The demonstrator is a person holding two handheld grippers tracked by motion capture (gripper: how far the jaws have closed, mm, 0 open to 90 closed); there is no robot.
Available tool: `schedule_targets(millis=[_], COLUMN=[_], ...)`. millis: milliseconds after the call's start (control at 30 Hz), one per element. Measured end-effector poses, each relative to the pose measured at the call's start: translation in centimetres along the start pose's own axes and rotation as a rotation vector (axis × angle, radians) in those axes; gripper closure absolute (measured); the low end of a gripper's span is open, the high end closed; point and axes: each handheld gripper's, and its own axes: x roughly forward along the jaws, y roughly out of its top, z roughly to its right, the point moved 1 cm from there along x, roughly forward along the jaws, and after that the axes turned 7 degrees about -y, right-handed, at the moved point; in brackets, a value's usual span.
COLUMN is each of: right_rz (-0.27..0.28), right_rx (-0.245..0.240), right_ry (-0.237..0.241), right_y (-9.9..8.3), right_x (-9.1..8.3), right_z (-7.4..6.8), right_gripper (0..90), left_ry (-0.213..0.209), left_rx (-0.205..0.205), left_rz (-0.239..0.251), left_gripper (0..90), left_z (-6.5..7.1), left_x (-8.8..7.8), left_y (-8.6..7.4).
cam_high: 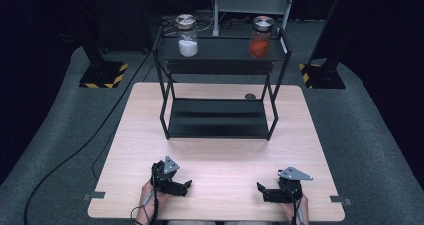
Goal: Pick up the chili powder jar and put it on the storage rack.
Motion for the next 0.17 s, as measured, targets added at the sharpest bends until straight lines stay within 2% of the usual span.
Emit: schedule_targets(millis=[167], right_rz=[0.012], right_rx=[0.018], right_ry=[0.006], right_y=[-0.23], right_x=[-0.07], right_z=[0.28], right_gripper=[0.0], left_ry=[0.001], left_rx=[0.001], left_rz=[0.0], left_gripper=[0.1], left_z=[0.0], left_x=[0.0], left_y=[0.0])
